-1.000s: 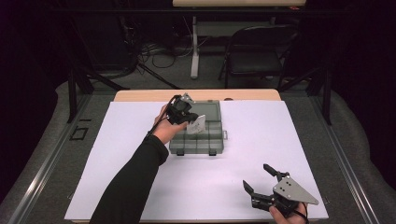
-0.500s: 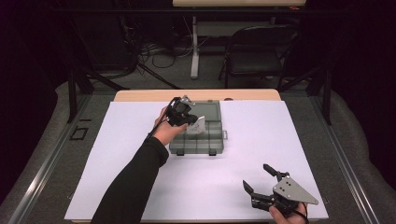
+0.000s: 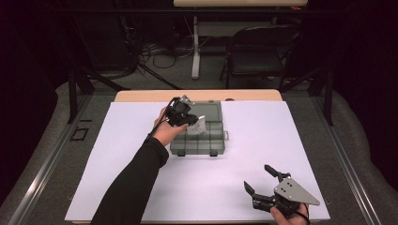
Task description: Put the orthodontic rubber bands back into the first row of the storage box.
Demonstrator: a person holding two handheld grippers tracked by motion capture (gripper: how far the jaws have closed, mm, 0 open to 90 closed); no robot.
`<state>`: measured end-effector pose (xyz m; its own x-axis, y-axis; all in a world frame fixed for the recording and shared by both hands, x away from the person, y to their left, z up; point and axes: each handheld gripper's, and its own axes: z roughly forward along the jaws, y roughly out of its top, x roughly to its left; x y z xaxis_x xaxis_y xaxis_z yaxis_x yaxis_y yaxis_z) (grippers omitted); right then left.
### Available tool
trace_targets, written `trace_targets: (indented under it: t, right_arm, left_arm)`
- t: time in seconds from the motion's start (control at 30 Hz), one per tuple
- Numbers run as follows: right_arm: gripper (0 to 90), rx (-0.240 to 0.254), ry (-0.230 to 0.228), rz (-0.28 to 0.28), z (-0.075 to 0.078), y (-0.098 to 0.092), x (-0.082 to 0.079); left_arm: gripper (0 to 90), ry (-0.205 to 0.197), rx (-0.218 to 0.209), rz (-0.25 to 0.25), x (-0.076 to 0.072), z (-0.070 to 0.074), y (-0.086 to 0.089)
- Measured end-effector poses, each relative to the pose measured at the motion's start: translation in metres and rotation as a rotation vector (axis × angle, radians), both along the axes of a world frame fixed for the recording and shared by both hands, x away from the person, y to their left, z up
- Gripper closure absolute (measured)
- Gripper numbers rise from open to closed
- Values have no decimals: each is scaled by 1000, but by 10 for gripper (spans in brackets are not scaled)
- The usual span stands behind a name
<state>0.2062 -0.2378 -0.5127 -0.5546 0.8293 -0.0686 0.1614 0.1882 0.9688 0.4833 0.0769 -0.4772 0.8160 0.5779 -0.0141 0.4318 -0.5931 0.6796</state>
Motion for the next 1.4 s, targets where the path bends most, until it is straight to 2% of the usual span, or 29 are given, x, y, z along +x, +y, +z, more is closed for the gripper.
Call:
trace_targets:
  t: [0.1,0.27,0.4,0.7,0.9,1.07,1.17,1.3,1.4]
  right_arm:
    - [142,-1,0,0,0,0,0]
    - [141,-3,2,0,0,0,0]
    - [142,-3,2,1,0,0,0]
    - [142,-3,1,-1,0,1,0]
    - [141,-5,2,1,0,1,0]
    - [142,-9,0,1,0,1,0]
    - [141,-9,0,0,0,1,0]
    - [142,-8,2,-1,-1,1,1]
    - [141,-10,3,0,-1,1,1]
  left_arm:
    - [726,-1,-1,25,0,1,1]
    - [538,2,-17,72,2,3,7]
    - [478,6,-23,114,2,4,12]
    - [452,29,-60,184,3,5,24]
    - [453,45,-73,195,0,6,29]
    - [453,47,-108,220,-4,9,34]
    - [453,56,-114,223,-8,12,36]
    - [455,38,-126,219,-14,16,37]
    - [457,5,-131,227,-19,20,39]
